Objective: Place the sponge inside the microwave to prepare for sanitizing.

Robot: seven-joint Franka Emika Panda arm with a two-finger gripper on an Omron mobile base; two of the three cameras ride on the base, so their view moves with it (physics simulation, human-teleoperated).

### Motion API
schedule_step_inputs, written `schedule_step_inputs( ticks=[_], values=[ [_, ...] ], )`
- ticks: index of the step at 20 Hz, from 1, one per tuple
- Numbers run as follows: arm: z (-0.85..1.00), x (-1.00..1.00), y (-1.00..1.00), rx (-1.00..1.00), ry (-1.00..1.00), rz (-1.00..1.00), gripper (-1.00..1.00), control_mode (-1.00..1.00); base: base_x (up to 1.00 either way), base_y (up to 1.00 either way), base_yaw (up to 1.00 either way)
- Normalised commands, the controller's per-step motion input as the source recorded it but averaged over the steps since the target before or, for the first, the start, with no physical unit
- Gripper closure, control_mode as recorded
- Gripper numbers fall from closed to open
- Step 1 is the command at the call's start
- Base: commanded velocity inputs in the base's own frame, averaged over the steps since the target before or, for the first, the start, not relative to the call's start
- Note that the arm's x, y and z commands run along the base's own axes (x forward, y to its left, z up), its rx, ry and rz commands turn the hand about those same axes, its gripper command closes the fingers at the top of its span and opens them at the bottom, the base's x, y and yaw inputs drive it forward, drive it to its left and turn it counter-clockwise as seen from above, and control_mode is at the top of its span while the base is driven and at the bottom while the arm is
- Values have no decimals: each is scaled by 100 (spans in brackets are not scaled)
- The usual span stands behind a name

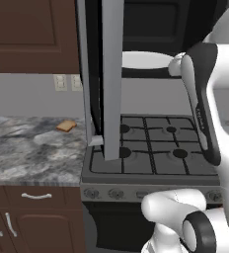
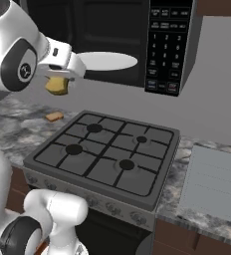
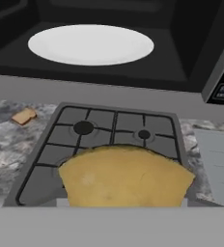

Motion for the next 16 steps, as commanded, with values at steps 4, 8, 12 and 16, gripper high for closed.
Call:
schedule_step_inputs(
  ticks=[4,8,12,16],
  values=[
    [8,79,0,-6,1,0,100,-100,0,0,0],
    [0,83,0,0,1,0,100,-100,0,0,0],
    [0,95,0,0,1,0,100,-100,0,0,0],
    [-3,92,0,0,0,0,100,-100,0,0,0]
  ],
)
